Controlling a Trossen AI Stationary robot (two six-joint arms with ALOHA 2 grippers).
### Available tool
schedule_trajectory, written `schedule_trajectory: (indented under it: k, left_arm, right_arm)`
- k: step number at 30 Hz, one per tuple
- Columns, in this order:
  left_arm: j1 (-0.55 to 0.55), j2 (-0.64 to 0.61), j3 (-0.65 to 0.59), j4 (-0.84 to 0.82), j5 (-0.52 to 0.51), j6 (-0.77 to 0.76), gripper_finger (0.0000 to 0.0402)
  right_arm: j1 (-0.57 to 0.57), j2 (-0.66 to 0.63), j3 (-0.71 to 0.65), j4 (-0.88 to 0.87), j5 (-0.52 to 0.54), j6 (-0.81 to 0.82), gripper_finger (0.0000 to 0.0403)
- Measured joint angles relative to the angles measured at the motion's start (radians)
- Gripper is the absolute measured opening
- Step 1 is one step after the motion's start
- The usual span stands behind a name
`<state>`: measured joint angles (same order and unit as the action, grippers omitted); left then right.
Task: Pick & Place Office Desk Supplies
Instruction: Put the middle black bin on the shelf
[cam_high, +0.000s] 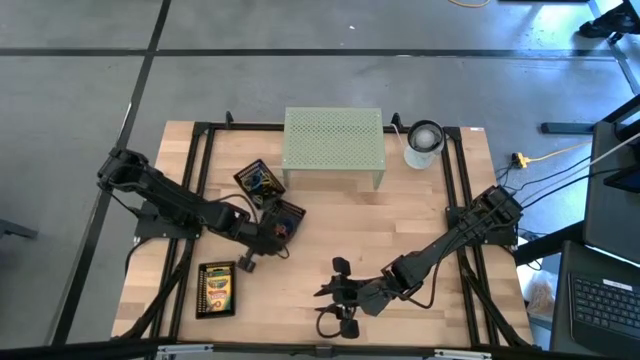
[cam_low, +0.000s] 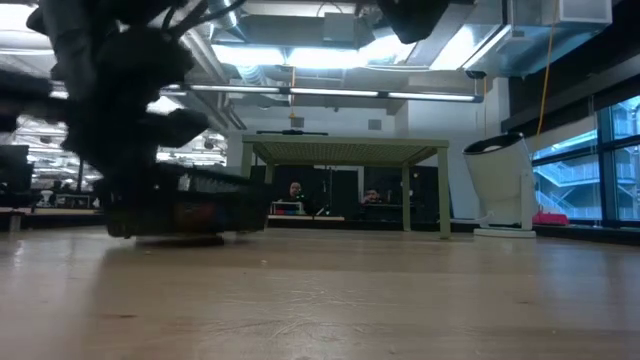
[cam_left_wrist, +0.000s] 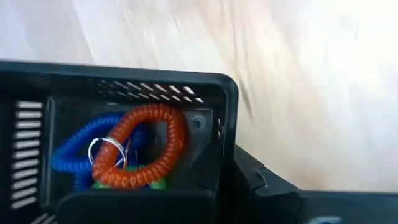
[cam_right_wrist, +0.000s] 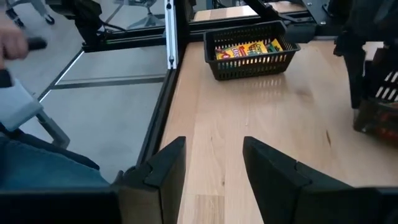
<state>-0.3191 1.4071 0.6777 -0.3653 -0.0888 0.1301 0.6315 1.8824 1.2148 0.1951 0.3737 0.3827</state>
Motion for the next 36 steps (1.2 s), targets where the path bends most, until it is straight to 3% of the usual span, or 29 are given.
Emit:
schedule_trajectory:
  k: [6,10,18,23,30,36]
  left_arm:
    - [0.0,0.017,0.001,0.272,0.014,-0.104,0.0003]
    - [0.007,0.098,0.043,0.376,0.012,-0.11,0.0002]
    - [0.009,0.397,0.298,0.349,-0.067,-0.031,0.0003]
    - [0.009,0.519,0.466,0.289,-0.069,0.024,0.0003]
    - [0.013,0.54,0.561,0.232,-0.153,0.021,0.0011]
    - [0.021,0.539,0.564,0.213,-0.101,-0.004,0.0066]
  right_arm:
    - [-0.018,0.0,0.0,0.0,-0.001,0.006,0.0165]
    - [-0.027,0.0,0.0,0.0,-0.025,0.021,0.0165]
    - [-0.017,0.0,0.0,-0.001,-0.08,0.033,0.0165]
    - [0.015,-0.025,0.0,-0.014,-0.106,0.072,0.0165]
    - [0.054,-0.075,0.0,-0.033,-0.104,0.086,0.0165]
    - [0.068,-0.08,0.0,-0.047,-0.105,0.085,0.0165]
